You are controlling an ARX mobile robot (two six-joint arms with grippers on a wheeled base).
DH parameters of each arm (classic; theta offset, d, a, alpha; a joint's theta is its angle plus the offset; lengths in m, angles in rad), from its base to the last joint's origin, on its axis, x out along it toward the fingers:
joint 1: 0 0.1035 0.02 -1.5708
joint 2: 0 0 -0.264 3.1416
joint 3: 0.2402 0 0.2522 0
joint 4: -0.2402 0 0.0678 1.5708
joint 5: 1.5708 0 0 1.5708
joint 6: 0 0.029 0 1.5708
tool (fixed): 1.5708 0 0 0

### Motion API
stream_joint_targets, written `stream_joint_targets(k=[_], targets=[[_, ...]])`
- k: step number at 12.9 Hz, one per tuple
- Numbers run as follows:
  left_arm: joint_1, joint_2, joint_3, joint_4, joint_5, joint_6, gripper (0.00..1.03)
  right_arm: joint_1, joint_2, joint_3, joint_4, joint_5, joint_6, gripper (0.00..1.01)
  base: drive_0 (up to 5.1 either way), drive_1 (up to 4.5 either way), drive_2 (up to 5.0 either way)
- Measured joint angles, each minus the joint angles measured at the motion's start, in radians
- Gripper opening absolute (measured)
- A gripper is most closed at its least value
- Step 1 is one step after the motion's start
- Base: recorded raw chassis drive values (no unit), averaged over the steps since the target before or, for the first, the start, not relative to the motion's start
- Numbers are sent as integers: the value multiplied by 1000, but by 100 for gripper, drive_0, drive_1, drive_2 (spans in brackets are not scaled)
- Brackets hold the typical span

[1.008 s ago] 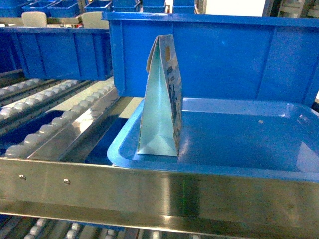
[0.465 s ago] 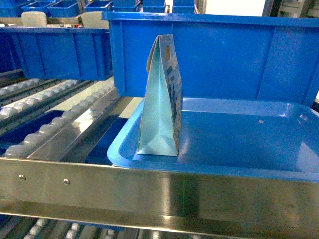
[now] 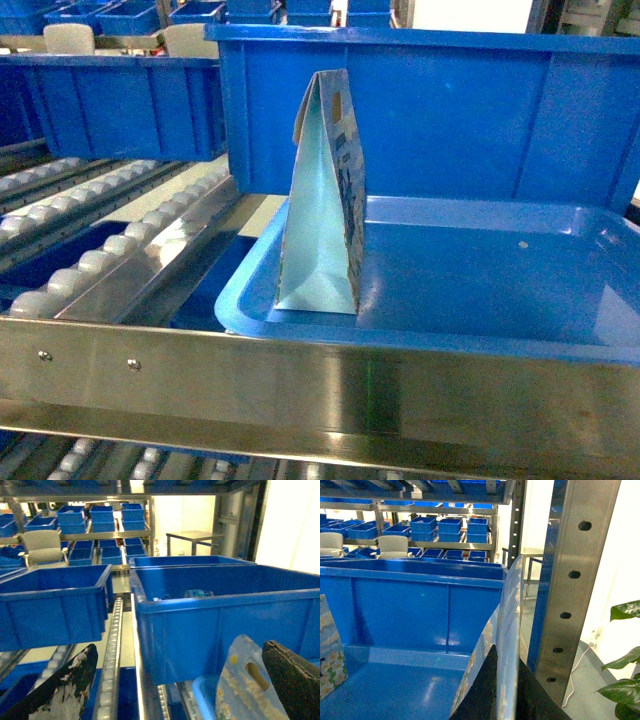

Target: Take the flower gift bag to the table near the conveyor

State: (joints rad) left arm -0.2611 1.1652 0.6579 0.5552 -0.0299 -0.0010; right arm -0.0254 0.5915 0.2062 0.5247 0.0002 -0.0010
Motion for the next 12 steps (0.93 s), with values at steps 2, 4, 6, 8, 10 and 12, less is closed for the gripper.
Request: stream_joint_targets(k=[2, 4, 6, 8, 10, 12], targets=[[-60, 75, 134, -107, -9, -15, 98, 0, 0, 0, 0, 0, 0, 3, 0, 0, 0], [-103, 163, 249, -209, -15, -21, 98, 0, 0, 0, 0, 0, 0, 3, 0, 0, 0], [-145, 204, 310, -286, -10, -33, 98, 0, 0, 0, 0, 0, 0, 3, 0, 0, 0], [-172, 244, 344, -365, 3, -60, 98, 0, 0, 0, 0, 0, 0, 3, 0, 0, 0], [-191, 293, 370, -427, 2, -79, 98, 0, 0, 0, 0, 0, 0, 3, 0, 0, 0], [-208, 356, 404, -465, -2, -79, 98, 0, 0, 0, 0, 0, 0, 3, 0, 0, 0]])
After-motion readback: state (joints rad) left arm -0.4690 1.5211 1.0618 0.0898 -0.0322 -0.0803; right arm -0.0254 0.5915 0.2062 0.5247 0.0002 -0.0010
